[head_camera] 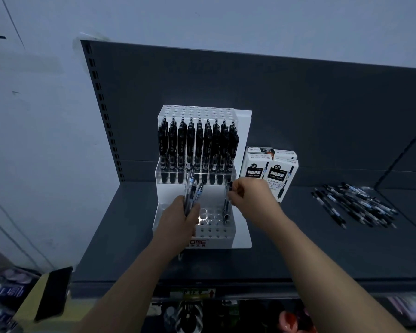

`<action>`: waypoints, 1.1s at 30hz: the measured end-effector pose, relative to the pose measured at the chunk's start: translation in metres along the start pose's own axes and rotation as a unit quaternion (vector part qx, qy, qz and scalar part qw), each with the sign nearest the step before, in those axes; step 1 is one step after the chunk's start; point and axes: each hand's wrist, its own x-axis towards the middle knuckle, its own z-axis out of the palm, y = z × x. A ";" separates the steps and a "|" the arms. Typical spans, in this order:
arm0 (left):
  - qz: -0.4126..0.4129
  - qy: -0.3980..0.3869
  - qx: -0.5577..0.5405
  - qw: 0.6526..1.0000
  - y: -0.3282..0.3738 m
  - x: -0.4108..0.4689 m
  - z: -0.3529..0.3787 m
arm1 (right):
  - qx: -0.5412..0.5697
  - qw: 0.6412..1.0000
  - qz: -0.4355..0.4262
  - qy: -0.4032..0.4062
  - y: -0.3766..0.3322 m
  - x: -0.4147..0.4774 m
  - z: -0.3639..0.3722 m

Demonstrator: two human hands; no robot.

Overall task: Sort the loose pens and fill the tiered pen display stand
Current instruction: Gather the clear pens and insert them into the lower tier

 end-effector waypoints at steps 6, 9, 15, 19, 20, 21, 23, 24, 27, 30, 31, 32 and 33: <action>-0.004 -0.017 -0.009 1.000 -0.001 0.000 -0.004 | 0.010 1.000 0.021 0.000 -0.001 0.000 0.001; -0.003 -0.027 -0.021 0.999 -0.001 -0.001 -0.002 | 0.016 0.999 0.028 0.002 0.001 0.000 0.001; 0.008 -0.026 -0.075 0.997 0.005 -0.006 -0.002 | 0.030 0.999 0.042 0.005 -0.001 -0.003 0.001; 0.017 -0.035 -0.065 0.997 0.011 -0.011 -0.001 | 0.062 0.994 0.087 -0.009 0.001 -0.011 -0.004; 0.020 -0.043 -0.068 0.997 0.012 -0.012 0.001 | 0.086 0.992 0.094 -0.013 0.001 -0.015 -0.006; 0.021 -0.052 -0.073 0.996 0.013 -0.013 0.002 | 0.117 0.988 0.098 -0.017 0.000 -0.018 -0.008; 0.020 -0.071 -0.086 0.994 0.015 -0.016 0.006 | 0.181 0.978 0.100 -0.033 -0.004 -0.025 -0.012; 0.020 -0.081 -0.095 0.992 0.016 -0.018 0.008 | 0.208 0.972 0.096 -0.042 -0.007 -0.028 -0.014; 0.020 -0.099 -0.117 0.988 0.020 -0.023 0.012 | 0.264 0.958 0.095 -0.056 -0.010 -0.032 -0.015; 0.023 -0.102 -0.110 0.988 0.021 -0.024 0.012 | 0.303 0.944 0.117 -0.062 -0.010 -0.037 -0.016; 0.021 -0.097 -0.112 0.989 0.021 -0.024 0.011 | 0.320 0.937 0.125 -0.062 -0.010 -0.038 -0.017; 0.021 -0.083 -0.104 0.991 0.019 -0.023 0.011 | 0.338 0.931 0.129 -0.054 -0.009 -0.039 -0.019; 0.026 -0.058 -0.077 0.995 0.018 -0.022 0.010 | 0.358 0.924 0.131 -0.035 -0.008 -0.039 -0.021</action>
